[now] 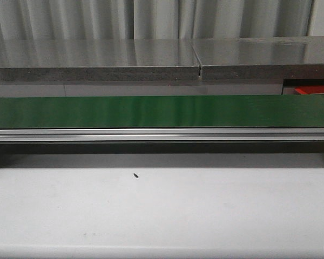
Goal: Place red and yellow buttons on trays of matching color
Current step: 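Reach the left gripper down to a red button and grasp it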
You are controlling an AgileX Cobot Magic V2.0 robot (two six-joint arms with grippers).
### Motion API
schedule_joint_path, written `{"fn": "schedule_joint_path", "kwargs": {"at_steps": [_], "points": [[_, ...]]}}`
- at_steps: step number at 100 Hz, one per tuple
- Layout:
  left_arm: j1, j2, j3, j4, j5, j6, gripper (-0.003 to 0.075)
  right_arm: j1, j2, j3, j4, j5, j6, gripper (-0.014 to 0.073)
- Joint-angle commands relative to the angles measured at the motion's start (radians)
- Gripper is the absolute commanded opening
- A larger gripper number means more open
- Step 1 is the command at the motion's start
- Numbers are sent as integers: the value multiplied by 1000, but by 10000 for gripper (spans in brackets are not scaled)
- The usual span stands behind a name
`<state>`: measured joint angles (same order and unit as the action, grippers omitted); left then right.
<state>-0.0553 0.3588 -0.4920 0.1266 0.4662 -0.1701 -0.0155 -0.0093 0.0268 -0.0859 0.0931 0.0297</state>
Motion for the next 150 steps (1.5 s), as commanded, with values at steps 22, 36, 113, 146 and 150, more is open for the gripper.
{"fn": "schedule_joint_path", "kwargs": {"at_steps": [22,36,113,146,150], "points": [[-10,305,-234,-32,78,-12,-19,2,-13,0,-11,-80,1,-98],[-10,383,-238,-56,68,-12,-19,2,-13,0,-11,-80,1,-98],[-10,603,-238,-96,163,-15,661,2,-13,0,-11,-80,1,-98],[231,612,-239,-111,183,-115,660,2,-13,0,-11,-80,1,-98],[270,618,-239,-114,186,-112,660,2,-13,0,-11,-80,1,-98]]}}
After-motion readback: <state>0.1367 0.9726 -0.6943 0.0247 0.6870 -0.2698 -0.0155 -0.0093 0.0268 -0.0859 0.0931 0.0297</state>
